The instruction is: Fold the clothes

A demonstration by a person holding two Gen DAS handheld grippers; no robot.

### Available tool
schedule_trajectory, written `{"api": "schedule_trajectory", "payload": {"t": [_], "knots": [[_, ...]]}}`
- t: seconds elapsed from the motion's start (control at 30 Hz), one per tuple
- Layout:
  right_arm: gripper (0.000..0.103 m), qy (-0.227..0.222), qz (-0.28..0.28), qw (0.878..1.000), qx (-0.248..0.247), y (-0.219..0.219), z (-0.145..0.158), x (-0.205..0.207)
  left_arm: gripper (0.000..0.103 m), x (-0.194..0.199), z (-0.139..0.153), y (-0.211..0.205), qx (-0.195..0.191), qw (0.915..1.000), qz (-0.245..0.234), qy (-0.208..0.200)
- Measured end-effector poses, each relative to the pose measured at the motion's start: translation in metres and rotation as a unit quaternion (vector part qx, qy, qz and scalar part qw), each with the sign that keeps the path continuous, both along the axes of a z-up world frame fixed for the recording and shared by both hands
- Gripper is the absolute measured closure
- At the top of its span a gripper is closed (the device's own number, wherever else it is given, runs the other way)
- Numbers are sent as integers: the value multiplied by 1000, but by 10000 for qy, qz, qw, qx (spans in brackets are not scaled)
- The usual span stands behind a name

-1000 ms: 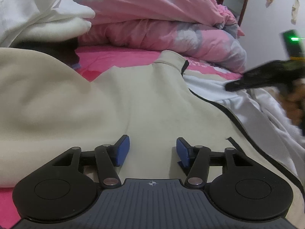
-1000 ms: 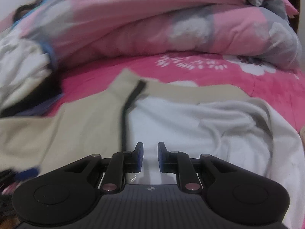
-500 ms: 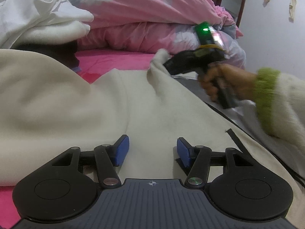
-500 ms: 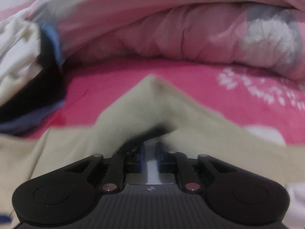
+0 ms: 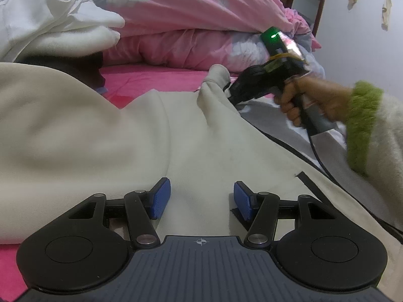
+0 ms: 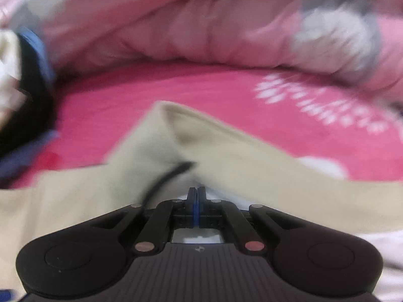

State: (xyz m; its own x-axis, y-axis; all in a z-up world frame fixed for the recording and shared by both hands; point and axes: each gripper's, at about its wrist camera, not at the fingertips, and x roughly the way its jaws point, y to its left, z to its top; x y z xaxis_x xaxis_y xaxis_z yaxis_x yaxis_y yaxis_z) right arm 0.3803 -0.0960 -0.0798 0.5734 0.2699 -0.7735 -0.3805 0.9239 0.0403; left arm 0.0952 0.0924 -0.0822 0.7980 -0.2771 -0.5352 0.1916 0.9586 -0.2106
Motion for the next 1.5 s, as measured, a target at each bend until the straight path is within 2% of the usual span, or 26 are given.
{"api": "schedule_trajectory", "payload": {"t": [0.13, 0.27, 0.37, 0.47, 0.53, 0.6, 0.63, 0.7, 0.8, 0.83, 0.87, 0.93, 0.97, 1.03, 1.07, 1.1, 1.13, 1.2, 1.27, 1.37, 1.5], "knots": [[103, -394, -351, 9984, 193, 6, -8, 12, 47, -1, -1, -1, 38, 10000, 0, -28], [103, -741, -231, 9970, 25, 5, -3, 0, 47, -2, -2, 1, 13, 10000, -6, -37], [103, -543, -334, 9979, 120, -22, 25, -10, 47, -1, -1, 1, 15, 10000, -10, -31], [103, -2, -320, 9989, 353, -61, 43, -23, 47, 1, -1, 1, 33, 10000, -16, -26], [103, 30, -365, 9993, -74, -74, 37, -32, 46, 1, -1, 1, 47, 10000, -21, -28], [103, 74, -769, 9955, -555, -88, 15, -28, 46, 1, -1, 1, 35, 10000, -24, -26], [103, 61, -942, 9945, -458, -95, 10, -27, 46, 1, -1, 2, 28, 10000, -25, -28], [103, 126, -1239, 9920, 202, -104, 21, -30, 46, 2, -1, 2, 19, 10000, -26, -26], [102, 262, -1160, 9806, 1560, -105, 44, -46, 46, 2, -1, 2, 15, 10000, -30, -24], [98, 332, -1007, 9786, 1765, -99, 47, -49, 46, 2, -1, 3, 3, 10000, -33, -25], [93, 422, -873, 9774, 1877, -92, 48, -51, 46, 2, -1, 3, -13, 10000, -35, -25], [68, 522, -719, 9768, 1950, -79, 44, -50, 46, 1, -1, 4, -55, 10000, -39, -22], [68, 528, -698, 9755, 2018, -75, 41, -48, 46, 1, -1, 5, -75, 10000, -40, -20], [64, 545, -580, 9622, 2605, -76, 33, -42, 46, 1, -1, 5, -100, 9999, -43, -18], [59, 475, -561, 9557, 2850, -78, 30, -38, 46, 1, -1, 5, -105, 9999, -44, -17], [49, 373, -574, 9507, 3025, -80, 27, -34, 46, 1, -1, 5, -101, 9999, -44, -17], [42, 290, -620, 9494, 3065, -81, 23, -30, 46, 0, -1, 5, -98, 9999, -45, -18], [39, 273, -782, 9494, 3030, -84, 11, -18, 45, 0, 0, 5, -103, 9999, -51, -18], [39, 600, -914, 9388, 3267, -89, -7, -8, 45, 0, 0, 5, -99, 9999, -55, -19], [37, 538, -801, 9256, 3661, -94, -19, -6, 44, 0, 0, 5, -86, 9999, -60, -21], [38, 415, -653, 9252, 3715, -87, -22, 0, 43, -1, 1, 5, -75, 10000, -62, -20]]}}
